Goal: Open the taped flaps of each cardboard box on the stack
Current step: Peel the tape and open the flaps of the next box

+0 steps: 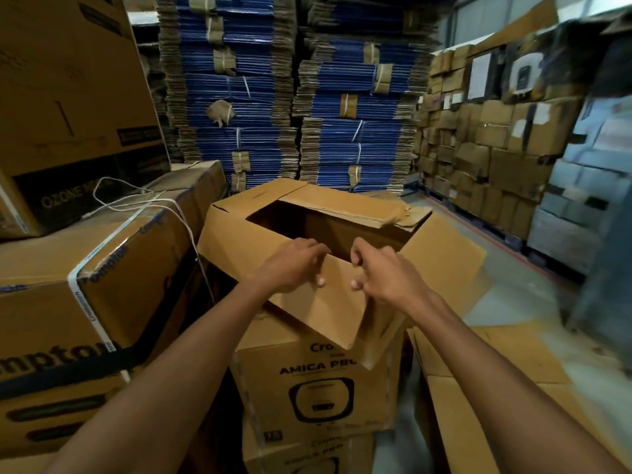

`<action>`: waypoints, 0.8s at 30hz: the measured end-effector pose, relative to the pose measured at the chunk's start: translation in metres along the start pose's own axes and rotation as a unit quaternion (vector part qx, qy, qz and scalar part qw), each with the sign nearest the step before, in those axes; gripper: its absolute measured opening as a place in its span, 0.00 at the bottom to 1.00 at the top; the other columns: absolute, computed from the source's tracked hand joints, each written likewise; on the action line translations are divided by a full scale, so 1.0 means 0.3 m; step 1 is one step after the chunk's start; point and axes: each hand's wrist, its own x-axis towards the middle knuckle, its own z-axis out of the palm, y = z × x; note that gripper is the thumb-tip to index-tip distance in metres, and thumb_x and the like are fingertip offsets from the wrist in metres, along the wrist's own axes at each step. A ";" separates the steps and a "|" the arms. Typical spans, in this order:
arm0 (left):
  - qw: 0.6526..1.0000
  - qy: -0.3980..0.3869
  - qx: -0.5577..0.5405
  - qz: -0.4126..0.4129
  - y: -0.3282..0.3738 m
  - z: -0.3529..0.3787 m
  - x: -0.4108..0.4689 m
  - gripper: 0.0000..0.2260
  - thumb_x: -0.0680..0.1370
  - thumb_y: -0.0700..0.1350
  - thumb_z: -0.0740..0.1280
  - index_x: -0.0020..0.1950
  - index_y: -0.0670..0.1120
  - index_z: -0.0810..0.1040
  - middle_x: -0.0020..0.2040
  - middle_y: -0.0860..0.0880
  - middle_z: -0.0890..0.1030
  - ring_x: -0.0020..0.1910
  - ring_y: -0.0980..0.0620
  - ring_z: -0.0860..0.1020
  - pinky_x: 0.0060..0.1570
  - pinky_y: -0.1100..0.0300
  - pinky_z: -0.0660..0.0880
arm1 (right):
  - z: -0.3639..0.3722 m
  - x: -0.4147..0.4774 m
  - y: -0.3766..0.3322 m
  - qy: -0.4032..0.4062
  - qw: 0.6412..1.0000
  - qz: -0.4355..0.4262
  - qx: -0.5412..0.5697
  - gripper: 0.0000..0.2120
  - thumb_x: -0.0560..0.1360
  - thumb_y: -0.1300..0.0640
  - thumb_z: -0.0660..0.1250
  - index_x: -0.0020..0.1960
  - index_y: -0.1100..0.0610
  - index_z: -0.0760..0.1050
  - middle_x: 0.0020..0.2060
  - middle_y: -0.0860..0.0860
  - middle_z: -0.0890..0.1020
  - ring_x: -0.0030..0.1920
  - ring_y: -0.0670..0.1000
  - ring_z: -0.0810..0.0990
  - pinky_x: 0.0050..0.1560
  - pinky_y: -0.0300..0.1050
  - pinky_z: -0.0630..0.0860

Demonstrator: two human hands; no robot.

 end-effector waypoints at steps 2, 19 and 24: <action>0.999 -0.016 0.007 -0.043 -0.076 -0.010 -0.015 0.33 0.75 0.48 0.75 0.77 0.53 0.66 0.73 0.51 0.70 0.73 0.48 0.67 0.73 0.49 0.67 | -0.016 0.000 0.027 0.018 0.999 0.004 -0.030 0.19 0.73 0.55 0.76 0.49 0.47 0.65 0.40 0.47 0.79 0.41 0.51 0.78 0.41 0.52 0.78; 0.993 0.078 -0.002 -0.094 0.066 0.058 -0.007 0.17 0.77 0.59 0.69 0.57 0.47 0.77 0.51 0.49 0.78 0.49 0.50 0.77 0.55 0.48 0.76 | 0.132 0.100 0.022 0.048 0.990 -0.017 -0.134 0.29 0.75 0.53 0.73 0.73 0.52 0.67 0.65 0.52 0.78 0.67 0.55 0.74 0.74 0.58 0.62; 0.979 0.026 0.016 -0.201 -0.008 -0.005 -0.026 0.31 0.81 0.70 0.49 0.45 0.46 0.78 0.40 0.47 0.80 0.40 0.48 0.79 0.51 0.49 0.77 | 0.159 0.109 0.086 0.080 0.992 -0.033 -0.096 0.23 0.77 0.54 0.71 0.70 0.50 0.69 0.62 0.49 0.78 0.62 0.50 0.74 0.69 0.52 0.65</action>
